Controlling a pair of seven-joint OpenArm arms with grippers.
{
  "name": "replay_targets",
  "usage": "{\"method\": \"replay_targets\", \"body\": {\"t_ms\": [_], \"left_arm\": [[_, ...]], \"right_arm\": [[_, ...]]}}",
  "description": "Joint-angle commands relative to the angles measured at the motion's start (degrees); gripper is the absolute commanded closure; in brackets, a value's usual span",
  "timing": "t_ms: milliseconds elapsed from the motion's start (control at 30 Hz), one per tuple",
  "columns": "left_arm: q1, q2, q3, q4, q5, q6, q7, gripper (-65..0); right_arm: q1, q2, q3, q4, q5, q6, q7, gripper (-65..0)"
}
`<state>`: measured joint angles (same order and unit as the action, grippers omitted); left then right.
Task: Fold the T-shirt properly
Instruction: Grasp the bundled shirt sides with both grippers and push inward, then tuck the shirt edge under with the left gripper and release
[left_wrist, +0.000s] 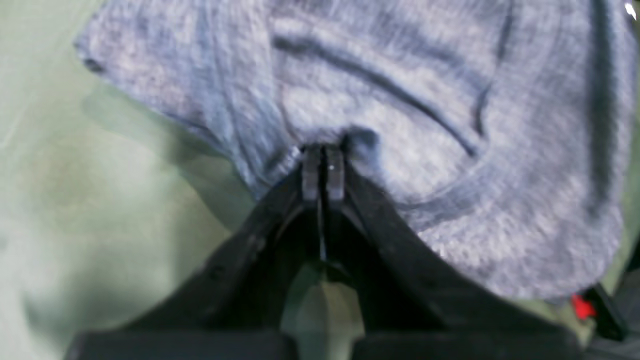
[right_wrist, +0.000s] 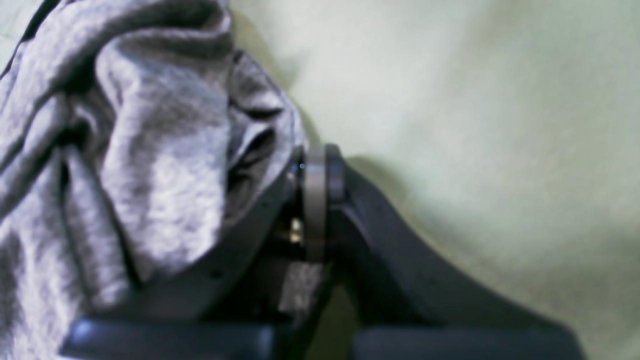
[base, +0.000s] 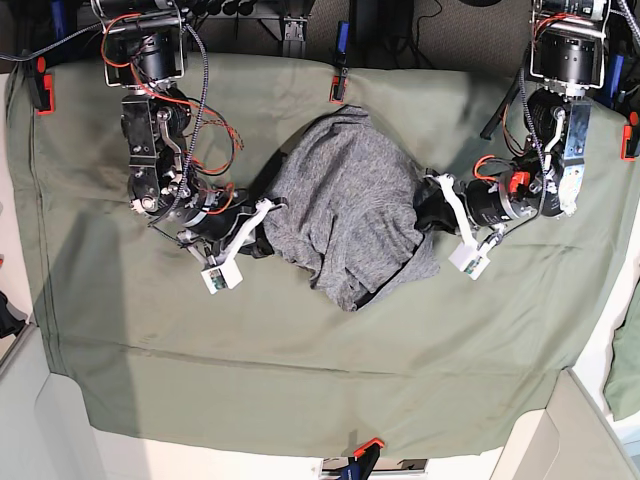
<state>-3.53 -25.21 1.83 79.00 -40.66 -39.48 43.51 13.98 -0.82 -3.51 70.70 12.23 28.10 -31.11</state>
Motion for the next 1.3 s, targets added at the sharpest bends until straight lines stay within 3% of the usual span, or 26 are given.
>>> {"method": "replay_targets", "body": {"t_ms": [0,533,767,967,1267], "left_arm": [[-2.2,-0.6,-0.4,-0.6,-0.4,-0.5,-1.7,0.0],[-18.6,6.6,1.8,-17.4,2.7,-0.5,-2.8,0.0],[-24.0,9.5,14.3,-19.0,5.8,-0.5,-2.8,0.0],[-25.6,8.8,17.9,-18.0,5.6,-0.5,-2.1,0.0],[-26.1,-0.3,17.2,-9.5,1.4,-0.5,1.1,0.0]], "right_arm": [[1.3,-0.2,0.0,1.0,0.9,0.5,1.1,0.0],[-2.1,-0.3,0.0,2.6,4.7,0.6,-0.4,0.0],[-4.4,-0.4,0.0,5.3,8.6,1.8,-1.1,0.0],[-6.9,-1.2,0.0,9.5,8.5,1.9,-2.4,0.0],[-6.2,-1.2,2.3,13.2,4.2,1.7,-1.9,0.0]]}}
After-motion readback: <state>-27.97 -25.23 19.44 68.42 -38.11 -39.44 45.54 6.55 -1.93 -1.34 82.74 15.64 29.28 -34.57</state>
